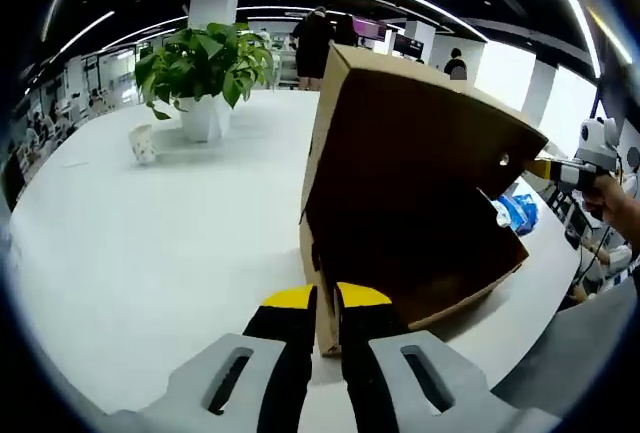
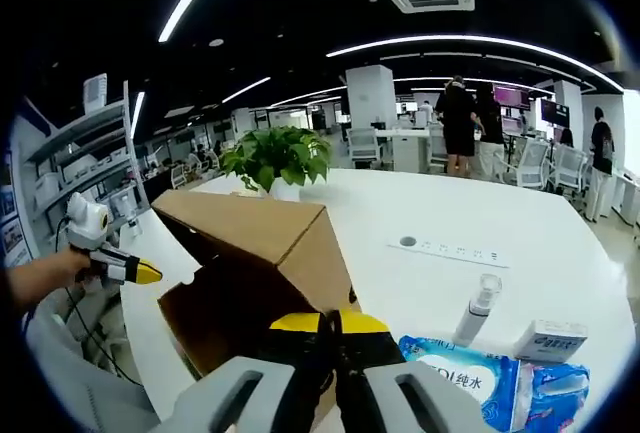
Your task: Operate the shoe box by opening the lid, removing the specified soft item, and placing it in the target area until the item is outside and the box remains undamaged.
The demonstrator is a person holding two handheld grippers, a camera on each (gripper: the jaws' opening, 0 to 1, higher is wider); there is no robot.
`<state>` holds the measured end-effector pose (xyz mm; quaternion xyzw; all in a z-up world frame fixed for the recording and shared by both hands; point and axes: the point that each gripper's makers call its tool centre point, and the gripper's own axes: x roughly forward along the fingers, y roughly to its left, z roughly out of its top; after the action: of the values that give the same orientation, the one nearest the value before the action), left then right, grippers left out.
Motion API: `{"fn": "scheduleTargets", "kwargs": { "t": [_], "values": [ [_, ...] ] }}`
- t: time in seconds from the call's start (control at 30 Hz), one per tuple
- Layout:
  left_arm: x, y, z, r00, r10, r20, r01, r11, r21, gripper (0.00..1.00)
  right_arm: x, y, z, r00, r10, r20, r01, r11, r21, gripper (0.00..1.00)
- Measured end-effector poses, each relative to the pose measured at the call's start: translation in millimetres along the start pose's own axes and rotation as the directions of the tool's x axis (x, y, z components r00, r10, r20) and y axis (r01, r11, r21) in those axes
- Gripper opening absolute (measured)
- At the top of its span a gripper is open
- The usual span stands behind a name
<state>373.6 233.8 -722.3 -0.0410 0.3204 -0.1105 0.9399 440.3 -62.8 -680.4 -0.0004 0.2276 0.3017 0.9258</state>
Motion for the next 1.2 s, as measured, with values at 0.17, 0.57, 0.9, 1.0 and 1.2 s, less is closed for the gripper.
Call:
{"fn": "scheduleTargets", "kwargs": {
  "t": [0.17, 0.57, 0.9, 1.0, 1.2],
  "values": [
    [-3.1, -6.6, 18.4, 1.000, -0.009, 0.028, 0.009, 0.999, 0.034, 0.06, -2.4, 2.3, -7.3, 1.000, 0.001, -0.003, -0.001, 1.000, 0.015, 0.00],
    [-4.7, -14.0, 36.7, 0.998, -0.017, 0.058, 0.013, 0.998, 0.065, 0.06, -6.5, 7.5, -20.4, 1.000, -0.004, -0.012, 0.004, 1.000, 0.027, 0.00],
    [-6.2, -23.1, 34.8, 0.998, -0.031, 0.062, 0.027, 0.998, 0.062, 0.06, -9.5, 11.9, -34.6, 0.999, -0.001, -0.041, 0.002, 0.999, 0.037, 0.00],
    [-6.7, -23.7, 31.6, 0.998, -0.030, 0.059, 0.026, 0.998, 0.059, 0.06, -11.1, 11.0, -39.3, 0.999, 0.000, -0.054, 0.003, 0.999, 0.042, 0.00],
    [-6.2, -24.8, 23.0, 0.999, -0.025, 0.042, 0.022, 0.998, 0.064, 0.06, -13.6, 16.4, -47.9, 0.997, 0.022, -0.072, -0.018, 0.998, 0.055, 0.00]
  ]
}}
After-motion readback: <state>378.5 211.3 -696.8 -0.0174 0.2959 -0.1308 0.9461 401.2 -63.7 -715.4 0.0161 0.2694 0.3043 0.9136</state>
